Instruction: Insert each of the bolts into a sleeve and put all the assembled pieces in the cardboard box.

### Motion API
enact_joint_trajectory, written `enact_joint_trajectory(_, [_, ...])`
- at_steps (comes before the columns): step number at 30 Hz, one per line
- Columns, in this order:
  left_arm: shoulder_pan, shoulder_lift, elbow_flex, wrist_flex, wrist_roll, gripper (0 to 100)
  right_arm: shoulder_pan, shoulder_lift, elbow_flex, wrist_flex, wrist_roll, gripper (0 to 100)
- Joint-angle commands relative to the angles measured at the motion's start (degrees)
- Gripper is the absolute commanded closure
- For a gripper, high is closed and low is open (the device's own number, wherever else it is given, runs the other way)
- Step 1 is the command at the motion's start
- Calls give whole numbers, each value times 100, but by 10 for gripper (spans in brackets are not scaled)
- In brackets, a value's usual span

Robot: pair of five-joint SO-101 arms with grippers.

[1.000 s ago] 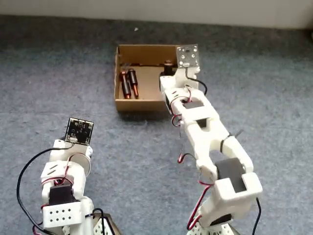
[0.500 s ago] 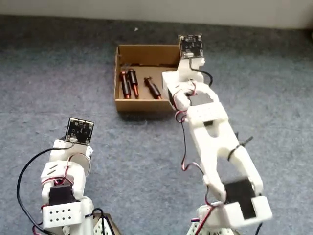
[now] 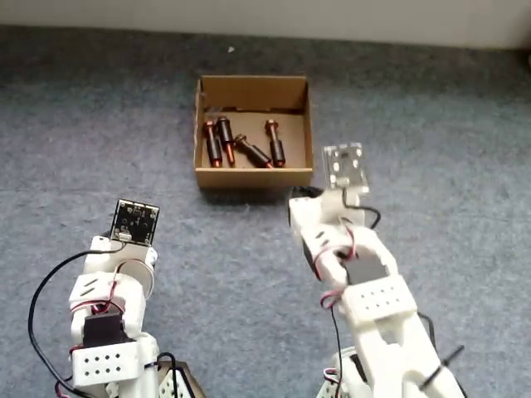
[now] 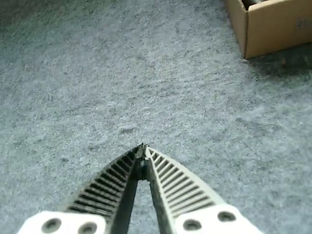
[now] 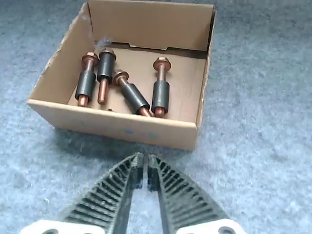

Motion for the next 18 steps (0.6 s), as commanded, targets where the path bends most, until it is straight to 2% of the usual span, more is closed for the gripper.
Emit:
enact_joint_trajectory(1, [66,-40,163,-114,-35,979,-31,-1147,690,13,-62,991])
enact_joint_trajectory(12, [66,-40,163,-114,-26,979,4,-4356,3196,48,-35,991])
enact_joint_trajectory(18, [549,-40,163,-114,-18,979,145,-5481,3398,1376,-70,991])
